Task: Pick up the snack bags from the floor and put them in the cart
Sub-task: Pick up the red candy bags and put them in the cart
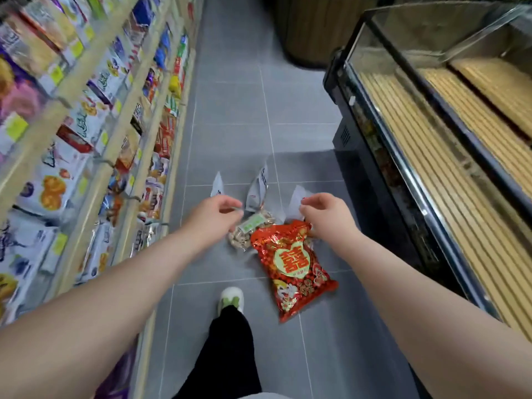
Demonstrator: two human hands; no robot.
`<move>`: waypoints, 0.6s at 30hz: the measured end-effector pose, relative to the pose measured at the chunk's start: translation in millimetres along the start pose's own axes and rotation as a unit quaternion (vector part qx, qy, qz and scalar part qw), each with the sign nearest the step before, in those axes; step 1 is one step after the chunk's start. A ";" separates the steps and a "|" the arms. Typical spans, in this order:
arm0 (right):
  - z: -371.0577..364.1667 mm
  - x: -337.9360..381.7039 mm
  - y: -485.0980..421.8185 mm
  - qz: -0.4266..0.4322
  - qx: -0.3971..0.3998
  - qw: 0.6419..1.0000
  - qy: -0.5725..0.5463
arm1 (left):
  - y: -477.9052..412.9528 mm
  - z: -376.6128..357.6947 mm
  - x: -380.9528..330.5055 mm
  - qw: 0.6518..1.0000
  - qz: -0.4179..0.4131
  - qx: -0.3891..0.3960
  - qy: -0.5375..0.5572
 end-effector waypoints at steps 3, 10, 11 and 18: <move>-18.9 -0.4 -61.8 -0.015 -0.003 1.000 0.014 | -70.8 -1.8 -5.7 1.000 0.007 0.019 -0.001; -51.0 -59.2 -149.1 -0.080 0.022 0.996 0.022 | -164.8 -49.0 28.4 0.997 0.060 0.053 -0.001; -57.6 -80.0 -161.5 -0.086 0.025 0.996 0.024 | -176.3 -63.5 43.3 0.996 0.067 0.056 0.000; -107.2 -239.9 -232.0 -0.123 0.031 0.991 0.049 | -238.4 -169.2 162.4 0.992 0.117 0.045 0.023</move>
Point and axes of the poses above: each hand's wrist, its own y-axis away from the middle knuckle, its own z-axis out of the back of the hand, x = y × z, the point moved 5 cm from there along -y, towards the middle knuckle, and after that the axes turned 8 degrees about -y, right-handed, at the moved point
